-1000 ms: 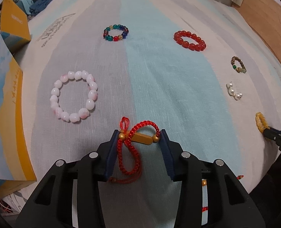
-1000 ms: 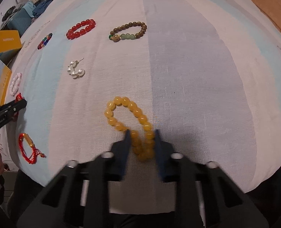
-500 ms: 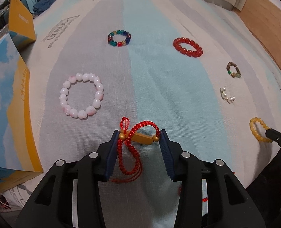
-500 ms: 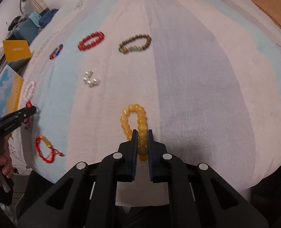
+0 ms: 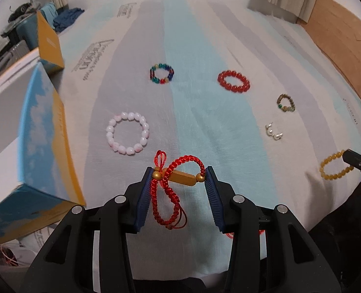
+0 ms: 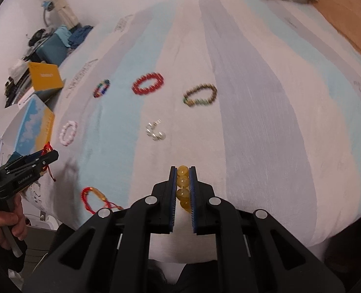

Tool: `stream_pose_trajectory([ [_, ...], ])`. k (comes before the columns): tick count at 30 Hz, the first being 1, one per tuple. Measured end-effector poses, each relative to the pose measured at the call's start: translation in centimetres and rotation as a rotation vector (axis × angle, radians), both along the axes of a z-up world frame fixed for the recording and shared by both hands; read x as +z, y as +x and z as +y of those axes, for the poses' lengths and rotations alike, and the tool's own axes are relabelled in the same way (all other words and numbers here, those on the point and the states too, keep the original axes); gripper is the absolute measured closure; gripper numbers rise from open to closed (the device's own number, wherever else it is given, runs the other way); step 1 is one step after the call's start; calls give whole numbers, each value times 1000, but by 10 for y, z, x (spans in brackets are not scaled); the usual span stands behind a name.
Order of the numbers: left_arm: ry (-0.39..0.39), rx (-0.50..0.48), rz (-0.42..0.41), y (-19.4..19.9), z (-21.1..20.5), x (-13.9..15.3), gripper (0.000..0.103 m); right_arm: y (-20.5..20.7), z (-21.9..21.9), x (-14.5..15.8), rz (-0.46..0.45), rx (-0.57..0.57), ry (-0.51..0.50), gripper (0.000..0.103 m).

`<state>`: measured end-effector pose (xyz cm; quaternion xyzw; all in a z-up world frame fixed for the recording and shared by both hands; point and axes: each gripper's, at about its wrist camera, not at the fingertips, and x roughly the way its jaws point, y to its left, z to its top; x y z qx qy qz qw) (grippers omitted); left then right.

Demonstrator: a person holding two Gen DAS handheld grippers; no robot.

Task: Organize jewelry
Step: 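Carry the red cord bracelet and amber bracelet into the white box with both tools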

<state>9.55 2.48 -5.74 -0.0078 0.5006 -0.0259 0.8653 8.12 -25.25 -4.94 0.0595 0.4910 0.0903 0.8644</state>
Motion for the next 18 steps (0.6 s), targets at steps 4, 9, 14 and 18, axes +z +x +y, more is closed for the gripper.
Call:
stream_pose_trajectory([
  [4,-7,8,-23,-11,1,20,62,1,7,19,-31,7,8,94],
  [9,-7,41,-44,-18,14,43,62,2,24,46,-65,32,15,94],
  [14,-2,85,-69,-26,35,68,62,3,50,71,-94,61,21,94],
  [18,-2,122,-90,-33,56,86,62,2,76,90,-118,98,26,94],
])
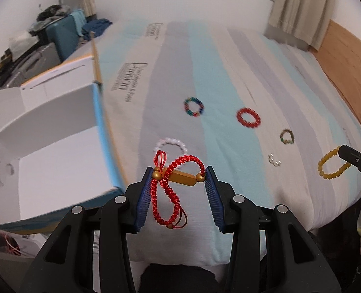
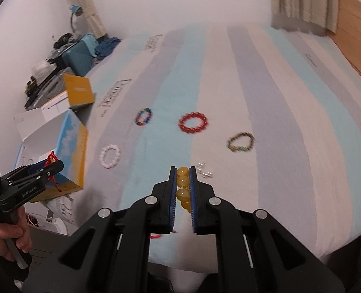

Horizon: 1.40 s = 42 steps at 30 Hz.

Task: Organize jewelry
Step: 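Carry the red cord bracelet and amber bracelet into the white box with both tools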

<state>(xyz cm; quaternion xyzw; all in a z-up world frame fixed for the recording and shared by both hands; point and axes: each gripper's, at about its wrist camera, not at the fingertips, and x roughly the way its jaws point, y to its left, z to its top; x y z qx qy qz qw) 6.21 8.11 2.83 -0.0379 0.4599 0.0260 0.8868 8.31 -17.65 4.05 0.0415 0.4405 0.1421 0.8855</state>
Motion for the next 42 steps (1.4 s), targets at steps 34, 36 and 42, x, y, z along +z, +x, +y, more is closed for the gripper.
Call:
stream_pose_trajectory([
  [34,-38,357,153,-40,259,-17,62,16,387,-18,100,509,-66,94],
  [36,-58,362,188,-37,266,-32,62,22,399,-34,135,515,-82,94],
  [42,-90,375,288,-26,283,-76,62,39,416,-81,229,510,-124,94],
])
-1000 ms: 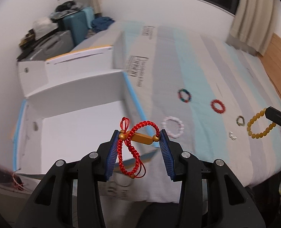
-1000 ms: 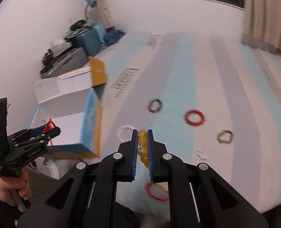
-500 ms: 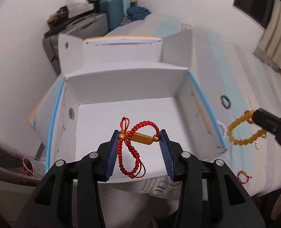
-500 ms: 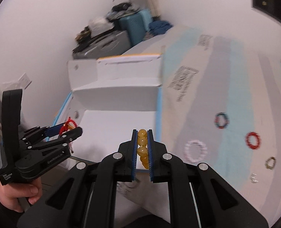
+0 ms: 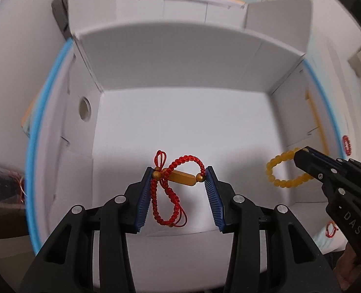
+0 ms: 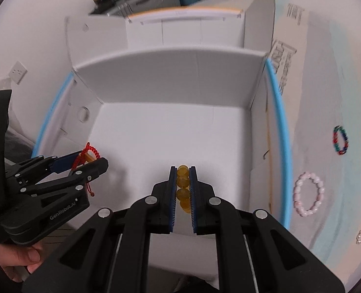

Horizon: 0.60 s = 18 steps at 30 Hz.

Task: Organize jewelry
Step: 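Carry the red cord bracelet and amber bracelet into the white box with both tools, then open the left tool and right tool to drop both bracelets in the box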

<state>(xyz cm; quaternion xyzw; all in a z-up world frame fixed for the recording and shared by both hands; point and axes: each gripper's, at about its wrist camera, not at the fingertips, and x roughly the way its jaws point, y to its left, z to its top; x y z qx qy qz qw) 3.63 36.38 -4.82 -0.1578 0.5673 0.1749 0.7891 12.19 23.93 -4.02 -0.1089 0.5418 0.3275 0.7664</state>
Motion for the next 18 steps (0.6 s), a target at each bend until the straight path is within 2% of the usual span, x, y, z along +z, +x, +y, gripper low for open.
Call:
stream_pose_trajectory([
  [5,4,-2,52,8,2,-17,62,14,6,-20,44,-10,-40,94],
  [10,12,-11,86,12,-3,-19,61,19,10,-31,70,-13,-64,94],
  [18,4,1,94,20,2,-25,61,20,14,-40,76,0,-77,94],
])
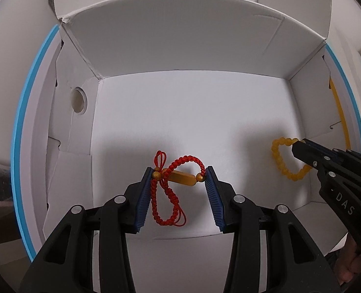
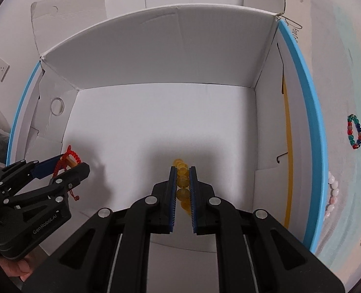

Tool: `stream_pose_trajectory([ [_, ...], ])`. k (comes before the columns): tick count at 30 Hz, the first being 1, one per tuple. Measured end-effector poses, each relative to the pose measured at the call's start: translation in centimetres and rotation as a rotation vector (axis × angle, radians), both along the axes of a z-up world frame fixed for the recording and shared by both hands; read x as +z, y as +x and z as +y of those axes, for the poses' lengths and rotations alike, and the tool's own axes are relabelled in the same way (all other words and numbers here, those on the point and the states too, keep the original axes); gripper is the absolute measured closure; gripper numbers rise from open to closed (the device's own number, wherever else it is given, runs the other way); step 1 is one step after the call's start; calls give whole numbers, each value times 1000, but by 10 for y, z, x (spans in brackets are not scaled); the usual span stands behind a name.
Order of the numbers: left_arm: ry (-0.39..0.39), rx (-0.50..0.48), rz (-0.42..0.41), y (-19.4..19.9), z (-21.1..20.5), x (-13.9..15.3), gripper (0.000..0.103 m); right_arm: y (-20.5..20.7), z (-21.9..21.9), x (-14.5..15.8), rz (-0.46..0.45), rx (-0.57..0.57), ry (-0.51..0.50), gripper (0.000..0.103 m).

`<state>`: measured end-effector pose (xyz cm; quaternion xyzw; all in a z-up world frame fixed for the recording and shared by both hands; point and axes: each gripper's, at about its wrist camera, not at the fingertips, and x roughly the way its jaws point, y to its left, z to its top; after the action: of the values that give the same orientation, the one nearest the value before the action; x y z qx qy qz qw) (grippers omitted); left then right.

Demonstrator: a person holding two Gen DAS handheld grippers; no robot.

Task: Organize jewelry
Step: 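Open the left tool and right tool to drop both bracelets in the box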

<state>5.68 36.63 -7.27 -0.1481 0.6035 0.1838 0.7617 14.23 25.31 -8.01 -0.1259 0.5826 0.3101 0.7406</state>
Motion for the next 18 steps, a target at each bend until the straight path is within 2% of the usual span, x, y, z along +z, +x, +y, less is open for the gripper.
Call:
stream_pose_trajectory([
  [2,2,0,2,1,-1,1,59,-1,2,3,-11,-7,-1,91],
  [3,7,-2,-1,-1,3,3,59,-2,1,4,-15,-6,6,83],
  [4,15,-2,-2,0,2,4,58,-3,1,6,-23,-3,10,68],
  [7,24,8,-15,-2,1,8,43,-8,0,17,-53,9,33,53],
  [10,44,7,-44,-3,-4,17,32,-16,-1,27,-67,24,62,44],
  [12,60,5,-65,-5,-7,25,27,-20,-6,37,-91,26,74,41],
  [15,65,26,-95,-11,-5,35,19,-29,-14,51,-134,33,102,27],
  [18,68,40,-125,-15,-3,53,14,-36,-17,64,-173,42,114,19],
])
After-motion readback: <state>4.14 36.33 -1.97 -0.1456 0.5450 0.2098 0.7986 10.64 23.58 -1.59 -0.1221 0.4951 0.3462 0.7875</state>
